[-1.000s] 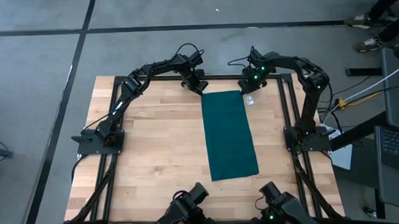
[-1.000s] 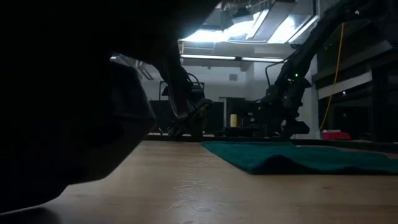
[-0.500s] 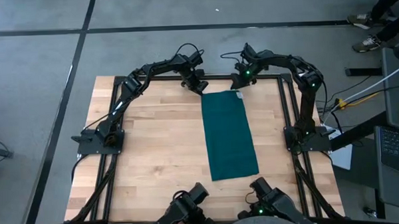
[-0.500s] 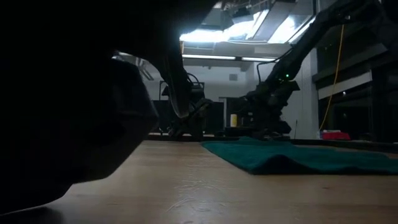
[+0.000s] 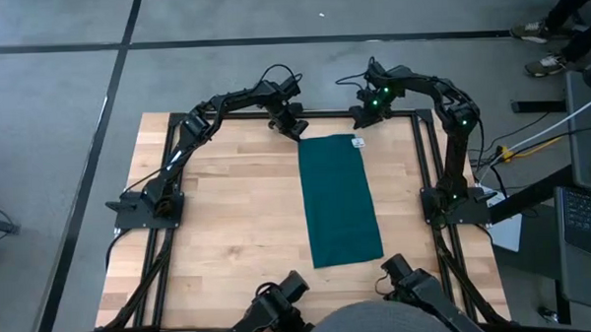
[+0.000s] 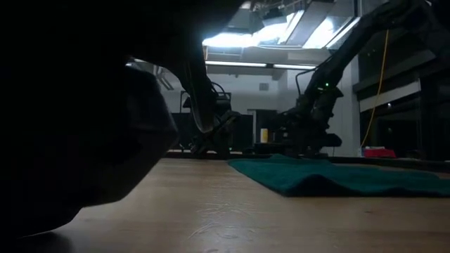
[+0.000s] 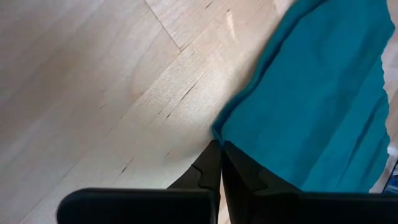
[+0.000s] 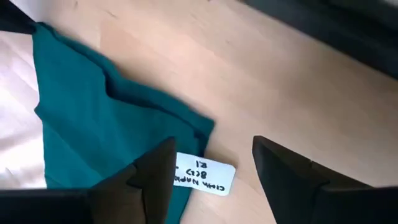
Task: Fold microfiber towels
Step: Fold the black towel on the table
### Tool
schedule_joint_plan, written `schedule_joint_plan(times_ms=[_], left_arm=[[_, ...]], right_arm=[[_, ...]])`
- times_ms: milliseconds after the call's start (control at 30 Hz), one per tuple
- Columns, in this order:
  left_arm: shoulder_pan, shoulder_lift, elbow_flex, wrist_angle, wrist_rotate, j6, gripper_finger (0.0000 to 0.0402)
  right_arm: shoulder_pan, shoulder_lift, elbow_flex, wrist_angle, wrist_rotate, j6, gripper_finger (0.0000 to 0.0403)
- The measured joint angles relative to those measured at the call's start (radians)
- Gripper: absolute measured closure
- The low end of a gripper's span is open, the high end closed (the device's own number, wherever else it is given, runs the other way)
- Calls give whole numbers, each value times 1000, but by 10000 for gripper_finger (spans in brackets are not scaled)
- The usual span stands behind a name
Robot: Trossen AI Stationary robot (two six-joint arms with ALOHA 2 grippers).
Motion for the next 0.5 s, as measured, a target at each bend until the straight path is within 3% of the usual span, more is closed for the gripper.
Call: schedule_joint_plan(times_ms=[167,500], left_arm=[[0,0,0,0,0,0,399],[0,0,0,0,-1,0,399]], right_arm=[[-2,35,-33,-26,-80,-7,175],[23,52,-23,-39,-68,-2,172]])
